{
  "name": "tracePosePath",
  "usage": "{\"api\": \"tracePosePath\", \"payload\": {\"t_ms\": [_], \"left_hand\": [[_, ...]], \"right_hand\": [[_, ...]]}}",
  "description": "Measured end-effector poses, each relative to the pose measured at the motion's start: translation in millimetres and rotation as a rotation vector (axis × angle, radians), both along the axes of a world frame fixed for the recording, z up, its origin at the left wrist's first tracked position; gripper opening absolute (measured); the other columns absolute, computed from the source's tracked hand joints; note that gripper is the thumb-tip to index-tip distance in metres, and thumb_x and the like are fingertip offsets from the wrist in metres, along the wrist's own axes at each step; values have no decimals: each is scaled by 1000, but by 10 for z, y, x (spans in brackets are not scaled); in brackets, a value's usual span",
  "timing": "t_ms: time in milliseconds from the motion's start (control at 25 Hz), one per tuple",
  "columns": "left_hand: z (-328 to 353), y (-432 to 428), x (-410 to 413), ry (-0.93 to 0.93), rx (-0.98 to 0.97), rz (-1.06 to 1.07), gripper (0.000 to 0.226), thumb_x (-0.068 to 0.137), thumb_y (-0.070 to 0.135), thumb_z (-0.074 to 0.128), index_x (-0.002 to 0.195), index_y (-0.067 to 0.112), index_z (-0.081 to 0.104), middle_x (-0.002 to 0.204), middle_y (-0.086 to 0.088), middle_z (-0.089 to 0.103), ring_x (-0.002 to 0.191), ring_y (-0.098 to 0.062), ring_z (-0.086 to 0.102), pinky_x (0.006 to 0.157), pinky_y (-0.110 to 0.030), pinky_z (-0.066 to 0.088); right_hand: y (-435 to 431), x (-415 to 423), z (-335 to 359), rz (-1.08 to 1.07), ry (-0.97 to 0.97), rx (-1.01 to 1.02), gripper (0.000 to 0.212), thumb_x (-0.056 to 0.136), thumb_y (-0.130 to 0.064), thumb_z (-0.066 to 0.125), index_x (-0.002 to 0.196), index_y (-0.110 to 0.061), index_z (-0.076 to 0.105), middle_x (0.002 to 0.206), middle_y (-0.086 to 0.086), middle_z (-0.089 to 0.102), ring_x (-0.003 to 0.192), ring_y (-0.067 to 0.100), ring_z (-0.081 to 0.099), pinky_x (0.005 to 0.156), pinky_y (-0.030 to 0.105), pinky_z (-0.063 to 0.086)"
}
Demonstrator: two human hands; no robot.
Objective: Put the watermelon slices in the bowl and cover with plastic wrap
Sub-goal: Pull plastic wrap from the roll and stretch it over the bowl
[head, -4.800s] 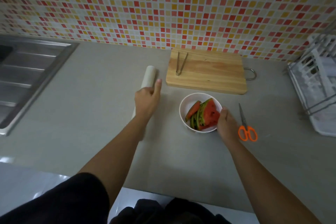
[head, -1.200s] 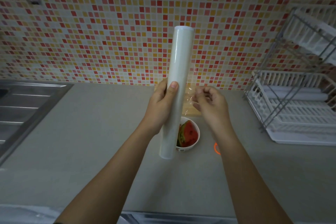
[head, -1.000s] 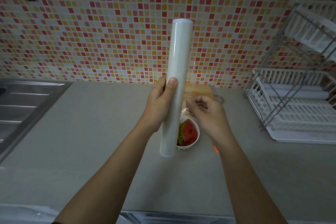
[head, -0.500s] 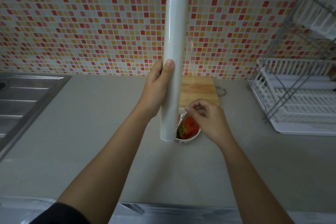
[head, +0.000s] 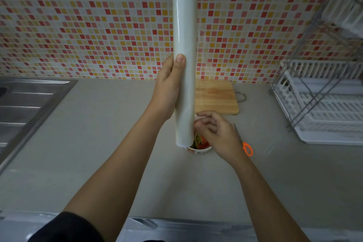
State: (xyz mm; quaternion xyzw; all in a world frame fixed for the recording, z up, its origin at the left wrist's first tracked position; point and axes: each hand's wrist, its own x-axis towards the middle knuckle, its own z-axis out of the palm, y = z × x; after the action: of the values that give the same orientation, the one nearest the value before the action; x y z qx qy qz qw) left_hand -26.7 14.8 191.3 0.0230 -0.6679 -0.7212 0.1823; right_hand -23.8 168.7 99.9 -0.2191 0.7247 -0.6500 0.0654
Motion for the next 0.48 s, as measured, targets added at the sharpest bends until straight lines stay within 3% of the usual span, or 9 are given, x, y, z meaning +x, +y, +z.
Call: {"api": "tracePosePath", "payload": {"t_ms": [80, 160, 280, 400, 480], "left_hand": [[20, -5, -12, 3, 14, 3, 27, 88, 49, 49, 85, 26, 62, 78, 2, 57, 78, -22, 55, 80, -57, 50], [16, -9, -29, -5, 48, -15, 25, 88, 48, 50, 85, 27, 64, 77, 3, 59, 76, -19, 57, 78, -51, 51], [-35, 0, -52, -50, 72, -59, 25, 88, 48, 52, 85, 26, 64, 80, -3, 59, 78, -25, 56, 81, -53, 50], [-140, 37, -46, -121, 6, -57, 30, 89, 50, 50, 92, 23, 62, 89, -8, 60, 82, -24, 58, 80, -45, 50], [-227, 86, -34, -156, -59, -36, 33, 92, 50, 47, 99, 22, 63, 94, -2, 66, 85, -17, 63, 83, -39, 51]], "right_hand": [[11, -17, -34, 16, 24, -10, 26, 79, -17, 70, 95, -35, 61, 75, -16, 68, 74, 3, 66, 67, 11, 47], [58, -46, -85, 6, 36, -17, 30, 78, -17, 70, 99, -38, 61, 74, -12, 67, 73, 7, 67, 68, 13, 47], [147, -14, -191, 42, 18, -32, 30, 76, -25, 68, 101, -40, 61, 79, -11, 68, 76, 9, 66, 72, 17, 49], [67, -121, -106, -42, -47, -84, 26, 80, -51, 54, 100, -37, 63, 87, -10, 69, 81, 8, 65, 76, 28, 51], [-95, -302, 152, -145, -131, -78, 52, 75, -75, 32, 93, -38, 64, 82, -10, 66, 72, 6, 63, 64, 29, 49]]}}
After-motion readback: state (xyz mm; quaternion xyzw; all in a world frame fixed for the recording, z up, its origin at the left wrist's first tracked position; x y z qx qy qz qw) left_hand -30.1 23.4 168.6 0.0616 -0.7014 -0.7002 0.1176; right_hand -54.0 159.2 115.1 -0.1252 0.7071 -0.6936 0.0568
